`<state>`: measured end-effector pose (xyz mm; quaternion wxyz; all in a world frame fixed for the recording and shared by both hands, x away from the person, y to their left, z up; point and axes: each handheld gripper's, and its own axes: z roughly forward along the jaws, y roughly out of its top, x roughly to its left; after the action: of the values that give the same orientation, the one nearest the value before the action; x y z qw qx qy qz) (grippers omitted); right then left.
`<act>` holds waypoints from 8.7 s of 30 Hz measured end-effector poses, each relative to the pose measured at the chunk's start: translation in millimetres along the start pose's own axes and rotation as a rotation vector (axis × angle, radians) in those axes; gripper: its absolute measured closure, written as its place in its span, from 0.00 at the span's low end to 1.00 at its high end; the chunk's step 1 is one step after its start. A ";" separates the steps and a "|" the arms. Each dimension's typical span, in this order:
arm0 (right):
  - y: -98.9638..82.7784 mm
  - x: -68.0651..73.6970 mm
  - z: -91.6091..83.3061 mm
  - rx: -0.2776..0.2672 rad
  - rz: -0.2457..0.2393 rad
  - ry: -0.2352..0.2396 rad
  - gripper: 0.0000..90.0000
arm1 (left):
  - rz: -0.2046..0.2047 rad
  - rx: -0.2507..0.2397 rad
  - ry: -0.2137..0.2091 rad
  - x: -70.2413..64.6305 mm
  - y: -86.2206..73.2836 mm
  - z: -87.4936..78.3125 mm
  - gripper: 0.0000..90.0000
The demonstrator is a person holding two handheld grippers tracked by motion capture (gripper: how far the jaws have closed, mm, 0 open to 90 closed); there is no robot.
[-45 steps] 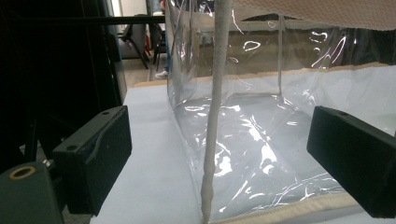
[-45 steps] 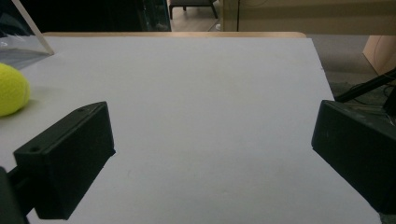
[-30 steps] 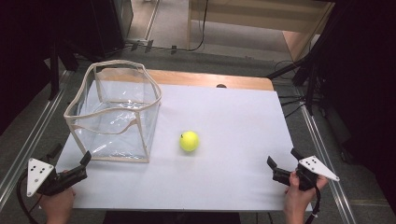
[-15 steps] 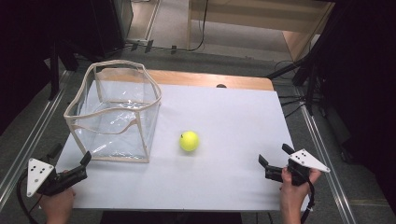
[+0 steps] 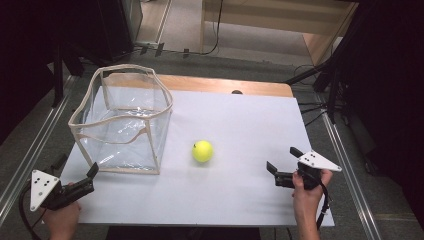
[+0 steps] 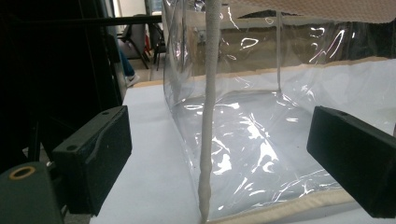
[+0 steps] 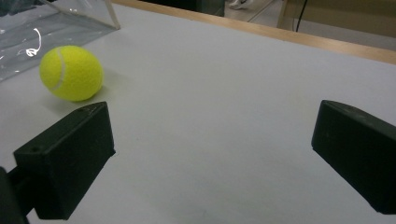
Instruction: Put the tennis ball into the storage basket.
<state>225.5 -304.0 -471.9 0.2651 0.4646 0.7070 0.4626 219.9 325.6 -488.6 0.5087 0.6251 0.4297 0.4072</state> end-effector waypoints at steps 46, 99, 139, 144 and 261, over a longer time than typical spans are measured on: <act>73.9 60.3 89.9 0.185 -0.171 0.200 0.00 | -0.011 0.004 -0.004 2.0 0.5 1.1 0.08; 103.7 103.8 169.8 0.511 -0.268 0.324 0.00 | -0.012 0.006 -0.009 2.2 0.7 1.7 0.08; 94.4 132.1 203.7 0.751 -0.344 0.383 0.00 | -0.016 0.004 -0.009 2.9 0.9 1.6 0.08; 92.7 134.3 206.6 0.765 -0.341 0.379 0.07 | -0.016 0.004 -0.009 2.9 0.9 1.6 0.08; 167.3 183.0 203.3 0.702 -0.463 0.485 0.27 | -0.030 0.001 -0.014 3.9 1.0 2.0 0.08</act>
<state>379.7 -32.5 -398.9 0.0159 0.2354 0.9466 0.2198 223.1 328.6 -487.7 0.5175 0.6217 0.4357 0.3949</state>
